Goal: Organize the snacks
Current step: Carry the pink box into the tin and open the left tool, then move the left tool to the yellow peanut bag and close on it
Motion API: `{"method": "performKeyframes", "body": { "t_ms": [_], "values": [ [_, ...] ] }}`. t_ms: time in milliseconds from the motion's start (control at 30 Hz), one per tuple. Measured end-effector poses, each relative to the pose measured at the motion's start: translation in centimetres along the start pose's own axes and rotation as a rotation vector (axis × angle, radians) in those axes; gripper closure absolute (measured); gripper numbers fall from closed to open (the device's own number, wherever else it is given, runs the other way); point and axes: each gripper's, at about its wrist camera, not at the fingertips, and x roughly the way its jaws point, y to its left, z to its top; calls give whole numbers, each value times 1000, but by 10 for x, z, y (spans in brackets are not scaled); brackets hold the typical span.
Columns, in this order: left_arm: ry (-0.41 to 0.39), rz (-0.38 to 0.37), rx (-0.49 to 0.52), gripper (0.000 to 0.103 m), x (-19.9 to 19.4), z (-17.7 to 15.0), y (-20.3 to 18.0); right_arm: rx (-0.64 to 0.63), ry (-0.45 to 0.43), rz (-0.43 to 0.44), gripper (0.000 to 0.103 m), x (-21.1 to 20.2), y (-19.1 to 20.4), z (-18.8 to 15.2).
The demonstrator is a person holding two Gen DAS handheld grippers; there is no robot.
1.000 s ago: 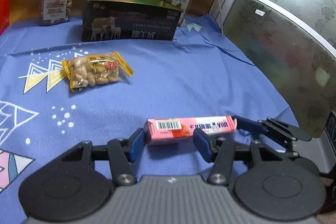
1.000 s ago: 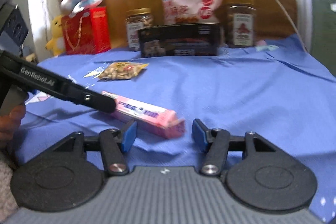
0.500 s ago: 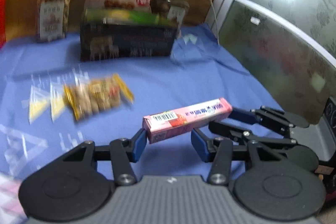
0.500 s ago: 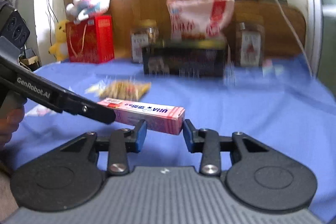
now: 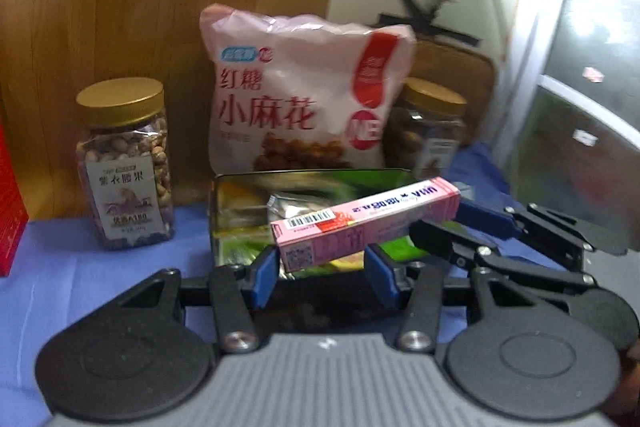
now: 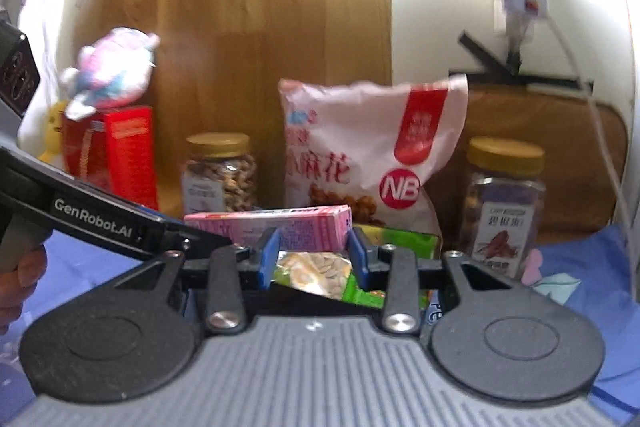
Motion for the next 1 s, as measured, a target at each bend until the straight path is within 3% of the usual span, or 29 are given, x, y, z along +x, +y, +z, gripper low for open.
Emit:
{"method": "performKeyframes", "body": {
  "t_ms": [133, 200, 367, 433, 533, 633, 733, 767, 800, 833, 867, 1000],
  "values": [
    [29, 45, -2, 55, 29, 0, 7, 21, 47, -41, 59, 22, -1, -11],
    [34, 64, 3, 51, 35, -3, 7, 33, 56, -52, 52, 23, -3, -16],
    [-48, -1, -30, 44, -16, -23, 18, 97, -1, -65, 51, -9, -5, -13],
    [-72, -49, -80, 41, -46, -40, 33, 180, 6, 24, 51, -31, -6, -18],
    [-19, -76, -183, 41, -72, -76, 55, 289, 136, 249, 52, -42, 0, -39],
    [76, -88, -319, 41, -70, -106, 75, 270, 264, 305, 52, -33, 23, -60],
    [139, -159, -416, 44, -58, -122, 83, 250, 336, 328, 52, -19, 43, -66],
    [142, -181, -420, 46, -55, -124, 83, 247, 353, 333, 52, -15, 47, -68],
    [130, -167, -410, 55, -54, -125, 80, 231, 354, 328, 53, -14, 53, -69],
    [134, -151, -401, 64, -53, -125, 77, 206, 350, 315, 64, -15, 58, -68],
    [142, -150, -400, 66, -53, -126, 74, 193, 358, 314, 70, -16, 62, -67],
    [172, -177, -355, 72, -63, -139, 56, 176, 346, 277, 72, -43, 69, -67]
  ]
}}
